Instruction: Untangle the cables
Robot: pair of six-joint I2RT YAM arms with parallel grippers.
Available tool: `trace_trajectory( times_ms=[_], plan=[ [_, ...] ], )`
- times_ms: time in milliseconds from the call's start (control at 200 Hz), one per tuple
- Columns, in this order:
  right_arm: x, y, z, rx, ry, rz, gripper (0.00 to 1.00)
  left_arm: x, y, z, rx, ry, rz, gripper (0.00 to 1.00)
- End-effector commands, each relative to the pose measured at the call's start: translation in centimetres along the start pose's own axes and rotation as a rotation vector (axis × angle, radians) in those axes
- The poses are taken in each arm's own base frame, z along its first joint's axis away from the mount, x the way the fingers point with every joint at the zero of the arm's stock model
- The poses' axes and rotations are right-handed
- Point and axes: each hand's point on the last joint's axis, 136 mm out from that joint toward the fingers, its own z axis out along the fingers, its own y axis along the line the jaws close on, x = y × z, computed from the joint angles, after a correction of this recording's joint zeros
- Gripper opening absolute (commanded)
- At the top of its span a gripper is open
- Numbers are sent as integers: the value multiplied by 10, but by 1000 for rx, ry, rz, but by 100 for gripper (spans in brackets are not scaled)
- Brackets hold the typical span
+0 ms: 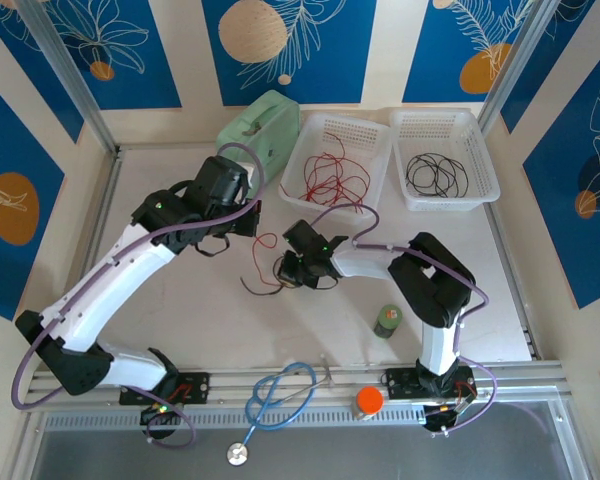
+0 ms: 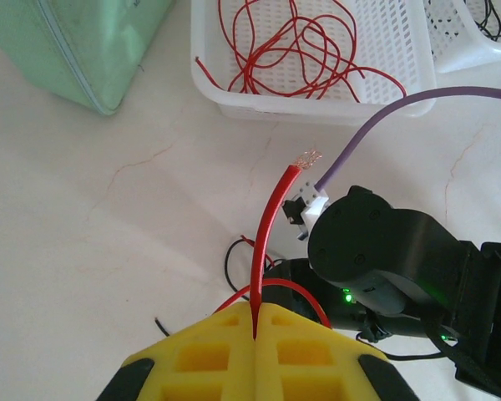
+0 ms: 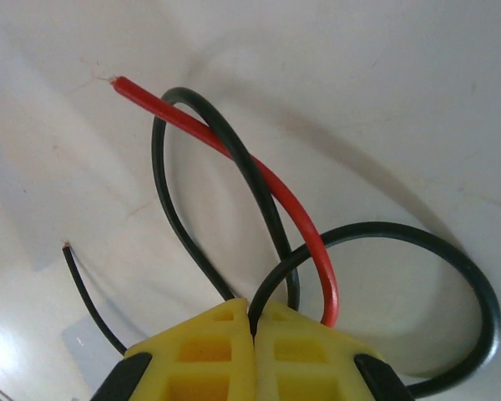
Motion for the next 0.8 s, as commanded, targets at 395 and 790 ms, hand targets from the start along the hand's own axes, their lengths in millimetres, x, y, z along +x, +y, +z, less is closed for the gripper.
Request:
trace_trajectory(
  times_ms=[395,790],
  plan=[
    [-71,-92,-245,127,-683,17,0,28,107,-51,-329,-30,-84,0],
    [-92,-179,-318,274,-873,166,0,18,188,-43,-566,15,-200,0]
  ],
)
